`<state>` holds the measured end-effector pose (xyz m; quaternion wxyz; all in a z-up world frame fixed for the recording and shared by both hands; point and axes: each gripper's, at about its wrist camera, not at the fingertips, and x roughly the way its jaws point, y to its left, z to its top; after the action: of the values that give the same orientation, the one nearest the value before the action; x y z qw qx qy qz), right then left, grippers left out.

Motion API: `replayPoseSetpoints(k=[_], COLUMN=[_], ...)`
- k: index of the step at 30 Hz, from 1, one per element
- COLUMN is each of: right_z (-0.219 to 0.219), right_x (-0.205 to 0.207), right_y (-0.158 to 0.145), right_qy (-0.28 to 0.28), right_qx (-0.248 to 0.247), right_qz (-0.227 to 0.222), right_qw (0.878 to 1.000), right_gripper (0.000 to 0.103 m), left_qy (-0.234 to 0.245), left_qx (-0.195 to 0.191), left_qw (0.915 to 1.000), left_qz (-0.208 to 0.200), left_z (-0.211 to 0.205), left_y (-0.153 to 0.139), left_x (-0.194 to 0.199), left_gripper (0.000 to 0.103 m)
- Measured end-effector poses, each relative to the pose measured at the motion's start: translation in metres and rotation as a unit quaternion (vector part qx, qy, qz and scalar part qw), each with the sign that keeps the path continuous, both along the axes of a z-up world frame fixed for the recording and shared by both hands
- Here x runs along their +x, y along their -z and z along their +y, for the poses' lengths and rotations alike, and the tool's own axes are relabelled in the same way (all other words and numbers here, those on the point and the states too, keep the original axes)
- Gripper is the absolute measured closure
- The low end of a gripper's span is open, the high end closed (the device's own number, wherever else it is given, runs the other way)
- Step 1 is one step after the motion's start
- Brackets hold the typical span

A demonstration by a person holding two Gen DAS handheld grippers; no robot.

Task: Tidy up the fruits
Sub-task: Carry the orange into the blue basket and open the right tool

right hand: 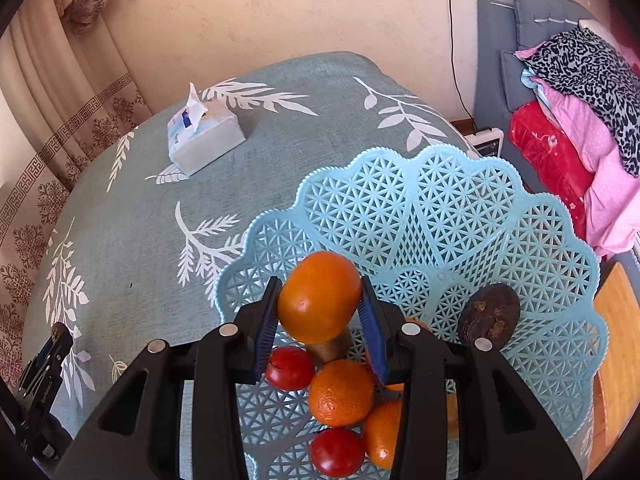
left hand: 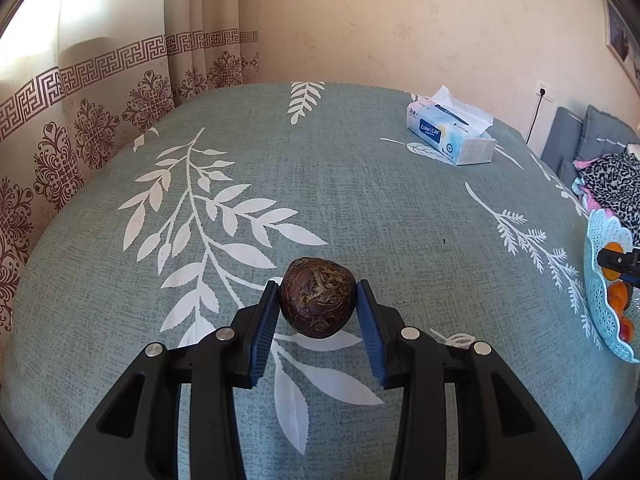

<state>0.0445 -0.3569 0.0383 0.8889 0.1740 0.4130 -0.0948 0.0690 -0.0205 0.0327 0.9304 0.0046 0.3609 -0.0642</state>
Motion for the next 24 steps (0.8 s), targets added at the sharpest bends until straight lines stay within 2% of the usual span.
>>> replayPoseSetpoints(k=[12, 14, 16, 24], right_z=[-0.007, -0.008, -0.010, -0.012], right_x=[-0.007, -0.010, -0.013, -0.044], right_y=[0.002, 0.000, -0.002, -0.023], right_qy=[0.007, 0.008, 0.010, 0.013], right_qx=[0.011, 0.014, 0.016, 0.010], right_qz=[0.002, -0.002, -0.008, -0.055], right_qw=[1.000, 1.000, 1.000, 0.998], right_gripper=[0.063, 0.060, 0.054, 0.054], left_qy=[0.000, 0.001, 0.004, 0.019], left_qx=[0.006, 0.008, 0.007, 0.009], left_qw=[1.0000, 1.0000, 1.0000, 0.9998], left_qz=[0.000, 0.000, 0.002, -0.002], left_z=[-0.002, -0.004, -0.006, -0.020], left_y=[0.002, 0.001, 0.000, -0.012], left_x=[0.001, 0.001, 0.001, -0.008], left_gripper=[0.063, 0.063, 0.063, 0.063])
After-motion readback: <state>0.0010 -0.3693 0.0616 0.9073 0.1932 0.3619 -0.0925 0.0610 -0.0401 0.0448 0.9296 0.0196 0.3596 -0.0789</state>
